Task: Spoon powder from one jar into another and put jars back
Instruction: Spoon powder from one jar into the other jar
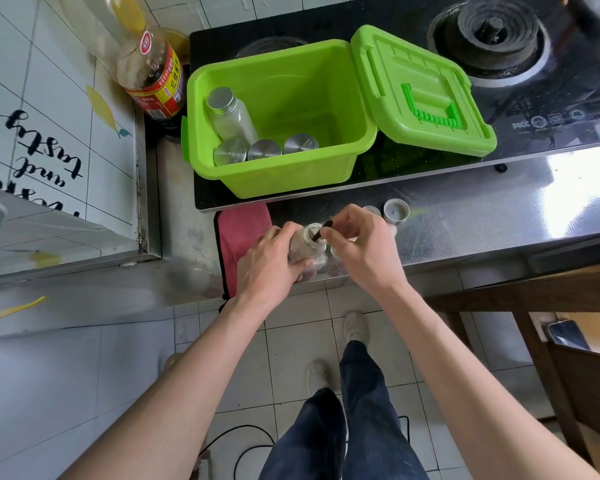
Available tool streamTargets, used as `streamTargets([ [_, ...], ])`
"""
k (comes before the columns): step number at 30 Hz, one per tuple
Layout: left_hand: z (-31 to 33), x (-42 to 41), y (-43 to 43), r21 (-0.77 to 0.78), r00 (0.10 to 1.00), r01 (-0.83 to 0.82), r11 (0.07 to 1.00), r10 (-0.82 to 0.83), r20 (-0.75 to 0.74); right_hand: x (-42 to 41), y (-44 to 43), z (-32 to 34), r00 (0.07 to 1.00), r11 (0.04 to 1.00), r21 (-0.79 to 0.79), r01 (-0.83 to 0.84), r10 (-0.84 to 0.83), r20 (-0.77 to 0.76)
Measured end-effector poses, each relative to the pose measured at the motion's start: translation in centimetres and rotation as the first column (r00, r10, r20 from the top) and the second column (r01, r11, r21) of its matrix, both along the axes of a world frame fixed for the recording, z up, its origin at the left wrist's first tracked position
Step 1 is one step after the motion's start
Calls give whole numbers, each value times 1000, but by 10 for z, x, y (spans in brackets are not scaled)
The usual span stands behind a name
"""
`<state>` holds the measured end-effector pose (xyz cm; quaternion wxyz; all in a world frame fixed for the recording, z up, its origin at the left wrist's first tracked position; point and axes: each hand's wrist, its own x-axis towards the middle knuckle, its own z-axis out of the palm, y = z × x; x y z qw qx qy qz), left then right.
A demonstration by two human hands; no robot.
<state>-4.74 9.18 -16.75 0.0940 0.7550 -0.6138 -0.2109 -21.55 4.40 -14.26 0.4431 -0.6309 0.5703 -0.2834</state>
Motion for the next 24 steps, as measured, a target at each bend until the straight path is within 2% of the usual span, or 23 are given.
streamTargets([
  [5,-1,0,0,-8,1000,3,1000,-3,7,1,-3,-4,955,955,268,125,-189,227],
  [11,-3,2,0,-10,1000,2,1000,-2,-5,-3,-2,-2,868,882,392,263,-393,302],
  [19,0,0,-1,9,1000,-11,1000,11,-20,4,4,-4,926,916,322,237,-313,209],
  [24,1,0,-1,11,1000,-12,1000,12,-15,4,0,-2,910,901,389,192,-311,273],
])
